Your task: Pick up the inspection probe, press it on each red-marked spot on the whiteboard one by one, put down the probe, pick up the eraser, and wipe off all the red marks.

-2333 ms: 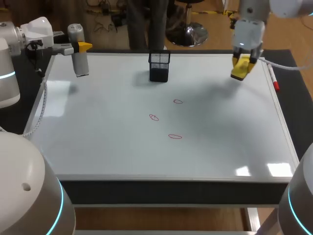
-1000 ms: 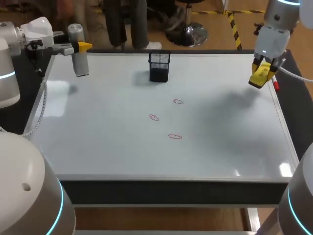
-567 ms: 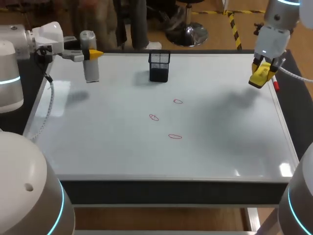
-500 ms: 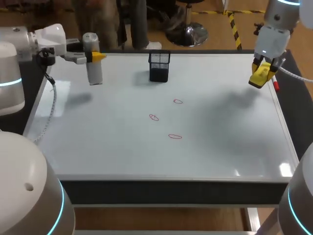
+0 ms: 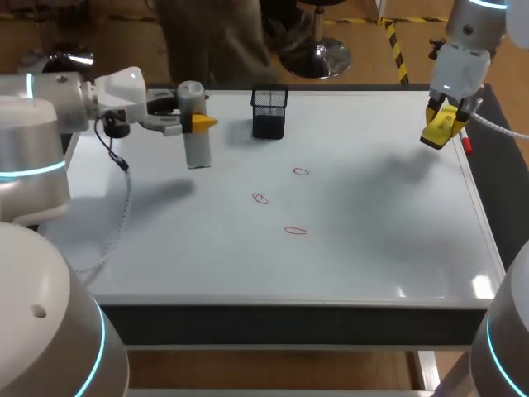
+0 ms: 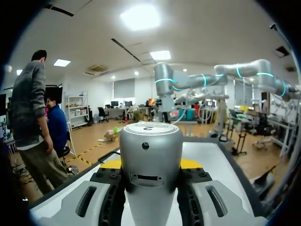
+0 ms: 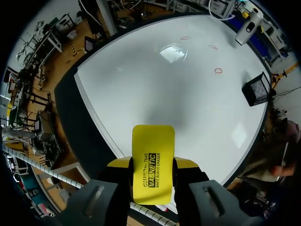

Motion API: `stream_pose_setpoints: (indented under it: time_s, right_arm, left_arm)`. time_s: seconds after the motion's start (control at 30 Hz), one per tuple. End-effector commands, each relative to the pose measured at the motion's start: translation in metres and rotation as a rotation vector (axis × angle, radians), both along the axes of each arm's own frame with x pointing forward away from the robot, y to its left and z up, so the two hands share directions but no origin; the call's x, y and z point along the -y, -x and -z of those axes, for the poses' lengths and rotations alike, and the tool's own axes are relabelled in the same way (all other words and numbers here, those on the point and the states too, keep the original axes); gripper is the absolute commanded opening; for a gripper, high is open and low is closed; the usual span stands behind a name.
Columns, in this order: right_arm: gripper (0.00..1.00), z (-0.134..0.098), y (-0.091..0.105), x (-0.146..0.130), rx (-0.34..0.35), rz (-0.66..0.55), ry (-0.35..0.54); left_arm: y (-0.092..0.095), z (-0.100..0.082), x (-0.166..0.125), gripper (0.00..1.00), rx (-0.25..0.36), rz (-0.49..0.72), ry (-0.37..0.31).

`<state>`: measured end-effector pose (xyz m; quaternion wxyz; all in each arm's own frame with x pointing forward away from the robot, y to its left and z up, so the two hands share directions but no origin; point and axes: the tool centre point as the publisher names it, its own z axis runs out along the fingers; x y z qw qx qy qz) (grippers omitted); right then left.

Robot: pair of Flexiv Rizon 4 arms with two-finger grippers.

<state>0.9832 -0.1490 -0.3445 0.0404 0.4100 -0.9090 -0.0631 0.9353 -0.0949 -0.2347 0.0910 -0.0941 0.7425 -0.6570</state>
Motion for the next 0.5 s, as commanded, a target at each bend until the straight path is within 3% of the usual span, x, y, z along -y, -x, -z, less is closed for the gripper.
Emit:
stream_pose_setpoints:
  time_s: [0.03,0.27,0.5]
  right_arm:
    - [0.00,-0.001,0.000,0.001,0.000,-0.002,0.003]
    - [0.00,-0.001,0.000,0.001,0.000,-0.002,0.003]
    - [0.00,-0.001,0.000,0.001,0.000,-0.002,0.003]
  left_arm:
    - [0.011,0.007,0.017,0.00,0.003,-0.002,0.011]
    - [0.031,0.013,0.048,0.00,-0.005,0.073,0.057]
    - [0.044,0.019,0.071,0.00,0.005,0.133,0.050]
